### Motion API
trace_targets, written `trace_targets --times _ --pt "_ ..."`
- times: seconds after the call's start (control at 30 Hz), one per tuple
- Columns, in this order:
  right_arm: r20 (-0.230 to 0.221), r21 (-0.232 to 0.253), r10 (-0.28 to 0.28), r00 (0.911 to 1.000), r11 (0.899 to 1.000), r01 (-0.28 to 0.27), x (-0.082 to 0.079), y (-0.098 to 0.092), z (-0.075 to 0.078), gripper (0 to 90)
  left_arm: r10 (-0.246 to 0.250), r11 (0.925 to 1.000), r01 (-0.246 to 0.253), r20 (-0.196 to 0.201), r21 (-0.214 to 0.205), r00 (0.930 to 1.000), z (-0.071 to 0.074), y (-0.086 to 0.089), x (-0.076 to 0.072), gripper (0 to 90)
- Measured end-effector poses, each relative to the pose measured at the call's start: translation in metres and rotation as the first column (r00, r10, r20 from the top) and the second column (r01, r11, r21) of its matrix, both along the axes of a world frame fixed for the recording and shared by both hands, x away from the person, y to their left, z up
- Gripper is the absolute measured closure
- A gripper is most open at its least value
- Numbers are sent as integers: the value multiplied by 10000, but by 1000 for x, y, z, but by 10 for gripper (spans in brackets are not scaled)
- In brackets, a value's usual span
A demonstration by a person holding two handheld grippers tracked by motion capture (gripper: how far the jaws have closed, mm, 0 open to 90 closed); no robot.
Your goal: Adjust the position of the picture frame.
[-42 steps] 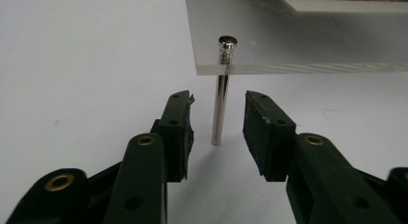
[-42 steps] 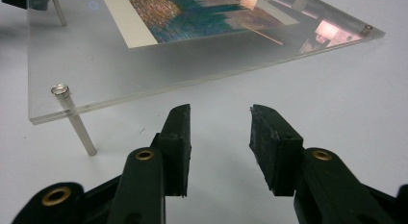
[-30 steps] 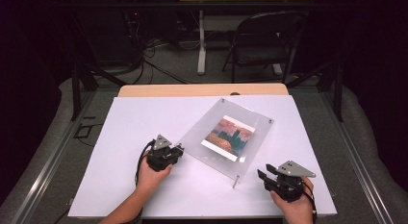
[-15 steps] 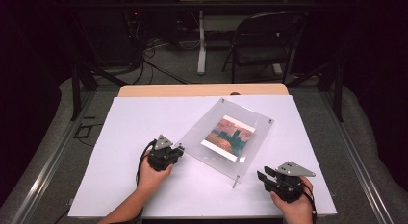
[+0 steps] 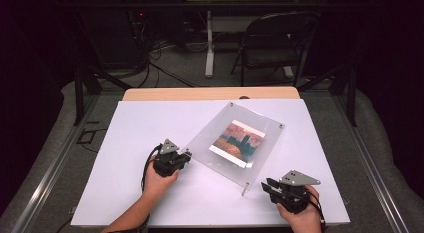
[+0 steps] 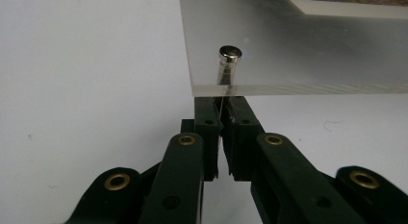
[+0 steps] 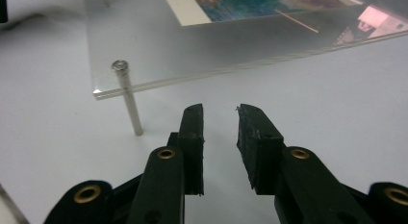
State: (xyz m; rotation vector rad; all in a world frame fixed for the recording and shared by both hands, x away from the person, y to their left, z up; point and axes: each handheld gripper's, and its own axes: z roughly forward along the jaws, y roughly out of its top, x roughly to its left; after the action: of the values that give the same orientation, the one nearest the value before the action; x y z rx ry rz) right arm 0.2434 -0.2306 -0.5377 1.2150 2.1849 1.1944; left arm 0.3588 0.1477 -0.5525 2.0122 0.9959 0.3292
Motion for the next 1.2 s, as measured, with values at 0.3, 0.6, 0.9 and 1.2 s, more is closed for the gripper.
trace_targets --times 0.3,0.6,0.9,1.2 --pt "-183 193 633 9978 9978 -629 -4 9 -1 742 -103 9996 103 15 -258 9999 8 2 0 852" --pt "-380 531 1229 9917 9912 -1209 -8 22 -3 748 -170 9993 169 -3 -320 9999 12 2 0 851" --pt "-331 537 1451 9889 9882 -1432 -3 35 -6 759 -175 9990 174 -29 -420 9998 12 1 -2 851" --pt "-511 411 1409 9887 9895 -1389 3 40 -11 814 -198 9992 196 -57 -351 9998 12 1 -3 851"
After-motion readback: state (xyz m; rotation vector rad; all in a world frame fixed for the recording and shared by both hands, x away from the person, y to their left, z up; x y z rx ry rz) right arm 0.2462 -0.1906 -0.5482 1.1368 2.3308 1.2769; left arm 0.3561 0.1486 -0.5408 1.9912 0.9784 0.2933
